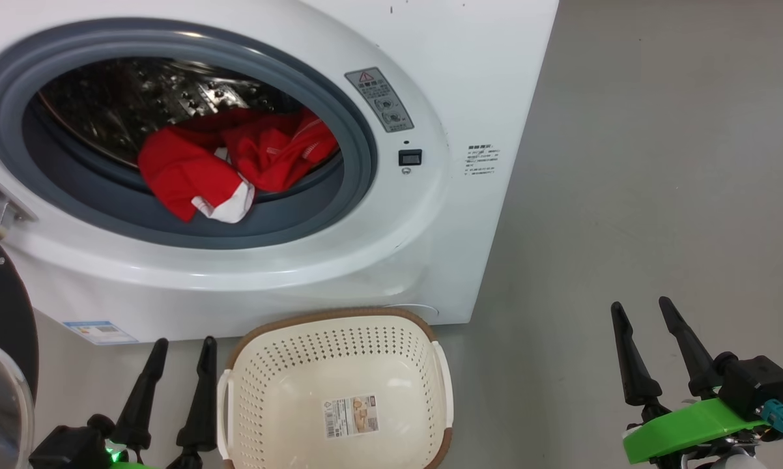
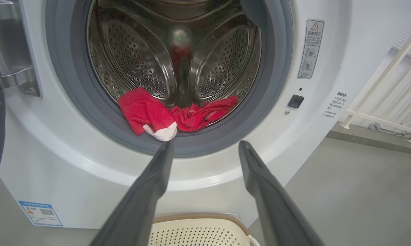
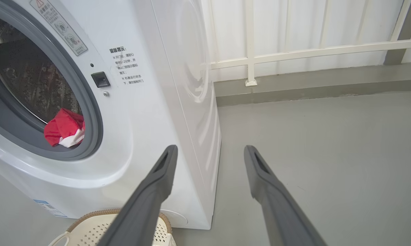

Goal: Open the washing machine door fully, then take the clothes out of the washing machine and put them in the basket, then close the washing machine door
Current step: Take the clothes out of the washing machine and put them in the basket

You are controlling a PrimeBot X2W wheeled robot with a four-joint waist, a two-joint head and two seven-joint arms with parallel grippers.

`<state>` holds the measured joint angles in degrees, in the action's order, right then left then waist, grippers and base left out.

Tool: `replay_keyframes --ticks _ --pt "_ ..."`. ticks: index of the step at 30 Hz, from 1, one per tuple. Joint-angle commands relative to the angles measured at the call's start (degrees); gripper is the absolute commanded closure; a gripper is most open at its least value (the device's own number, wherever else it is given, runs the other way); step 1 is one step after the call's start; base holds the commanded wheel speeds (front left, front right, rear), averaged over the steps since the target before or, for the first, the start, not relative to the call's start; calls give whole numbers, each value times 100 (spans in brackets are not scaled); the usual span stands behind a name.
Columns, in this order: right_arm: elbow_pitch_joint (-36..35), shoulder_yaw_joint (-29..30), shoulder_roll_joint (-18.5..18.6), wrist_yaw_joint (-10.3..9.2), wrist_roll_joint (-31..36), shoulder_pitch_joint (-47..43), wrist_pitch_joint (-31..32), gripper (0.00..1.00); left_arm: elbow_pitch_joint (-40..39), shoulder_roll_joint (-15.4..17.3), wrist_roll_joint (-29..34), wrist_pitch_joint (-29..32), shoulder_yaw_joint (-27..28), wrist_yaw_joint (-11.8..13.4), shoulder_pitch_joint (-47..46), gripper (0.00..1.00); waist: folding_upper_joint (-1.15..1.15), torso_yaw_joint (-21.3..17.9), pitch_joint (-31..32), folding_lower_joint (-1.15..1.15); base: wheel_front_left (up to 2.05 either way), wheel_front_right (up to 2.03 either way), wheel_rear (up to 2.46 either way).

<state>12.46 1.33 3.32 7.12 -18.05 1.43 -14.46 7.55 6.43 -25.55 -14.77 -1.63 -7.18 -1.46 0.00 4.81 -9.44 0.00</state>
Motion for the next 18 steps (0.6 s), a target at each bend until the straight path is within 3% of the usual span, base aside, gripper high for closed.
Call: replay_keyframes --ticks 1,12,18 --pt "-138 -124 45 36 -15 205 -54 0 -87 81 66 -23 224 -31 -225 0 0 -11 -12 0 0 0 0" --pt "-183 -167 37 36 -35 333 -54 0 481 55 530 -23 475 -31 -593 0 0 -131 -206 0 0 0 0" --pt "-215 -223 20 36 -25 521 -54 0 1290 54 926 -23 468 -31 -1601 0 0 -250 -509 0 0 0 0"
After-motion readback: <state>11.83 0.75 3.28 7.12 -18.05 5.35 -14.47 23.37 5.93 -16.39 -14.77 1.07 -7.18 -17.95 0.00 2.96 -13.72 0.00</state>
